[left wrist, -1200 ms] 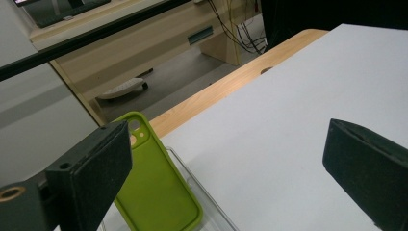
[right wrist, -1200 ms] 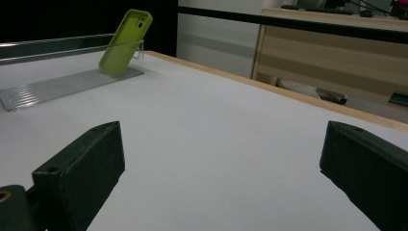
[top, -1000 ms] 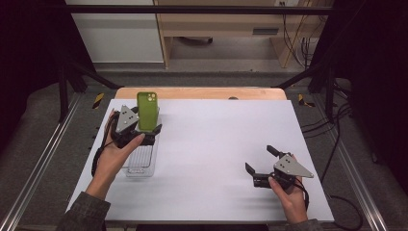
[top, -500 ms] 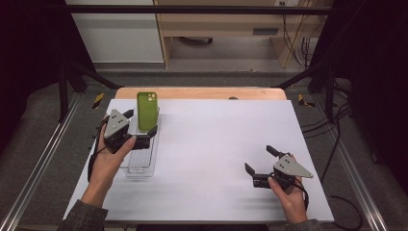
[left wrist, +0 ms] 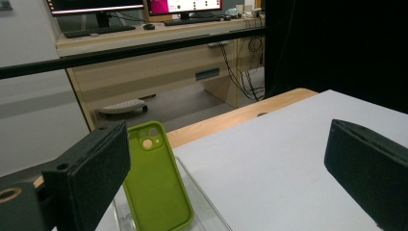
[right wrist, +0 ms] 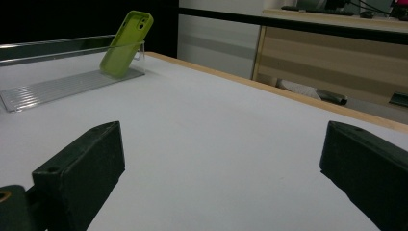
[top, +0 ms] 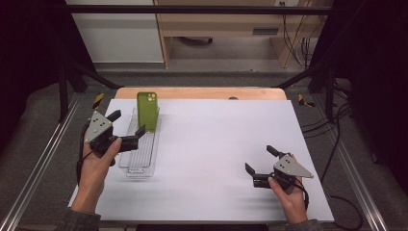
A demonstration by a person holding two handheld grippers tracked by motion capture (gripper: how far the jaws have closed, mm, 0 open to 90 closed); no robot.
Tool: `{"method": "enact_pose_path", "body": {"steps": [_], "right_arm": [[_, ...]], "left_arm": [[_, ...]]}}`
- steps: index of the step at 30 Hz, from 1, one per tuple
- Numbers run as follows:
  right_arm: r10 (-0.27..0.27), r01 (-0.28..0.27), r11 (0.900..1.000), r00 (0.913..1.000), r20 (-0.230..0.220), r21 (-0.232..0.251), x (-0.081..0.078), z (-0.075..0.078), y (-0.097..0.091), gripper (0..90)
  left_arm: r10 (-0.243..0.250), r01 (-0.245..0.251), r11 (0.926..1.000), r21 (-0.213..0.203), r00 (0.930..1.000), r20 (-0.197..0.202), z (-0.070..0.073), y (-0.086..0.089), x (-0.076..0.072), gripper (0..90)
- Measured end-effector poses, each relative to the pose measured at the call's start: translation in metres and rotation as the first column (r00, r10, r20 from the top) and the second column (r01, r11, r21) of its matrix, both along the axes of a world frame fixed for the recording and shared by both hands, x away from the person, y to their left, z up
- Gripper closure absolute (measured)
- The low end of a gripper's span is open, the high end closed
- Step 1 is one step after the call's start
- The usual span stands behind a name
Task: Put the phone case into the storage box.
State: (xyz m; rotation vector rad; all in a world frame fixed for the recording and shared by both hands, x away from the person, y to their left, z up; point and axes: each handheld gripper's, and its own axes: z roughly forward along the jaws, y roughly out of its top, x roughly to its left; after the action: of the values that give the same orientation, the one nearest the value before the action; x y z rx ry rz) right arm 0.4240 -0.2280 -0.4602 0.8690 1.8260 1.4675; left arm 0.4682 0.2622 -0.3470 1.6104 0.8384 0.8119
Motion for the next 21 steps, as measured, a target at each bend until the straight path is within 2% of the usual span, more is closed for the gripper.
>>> {"method": "enact_pose_path", "body": {"steps": [9, 21], "right_arm": [[0.0, 0.0, 1.0, 1.0, 0.001, -0.001, 0.0, 0.0, 0.0, 2.1], [0.001, -0.001, 1.0, 1.0, -0.001, -0.006, 0.0, -0.001, 0.001, 2.1]], "left_arm": [[0.02, -0.02, 0.9986, -0.049, 0.9997, 0.015, 0.001, 0.013, -0.011, 2.0], [0.042, -0.042, 0.9971, -0.064, 0.9991, 0.007, -0.005, 0.027, -0.02, 2.0]]}}
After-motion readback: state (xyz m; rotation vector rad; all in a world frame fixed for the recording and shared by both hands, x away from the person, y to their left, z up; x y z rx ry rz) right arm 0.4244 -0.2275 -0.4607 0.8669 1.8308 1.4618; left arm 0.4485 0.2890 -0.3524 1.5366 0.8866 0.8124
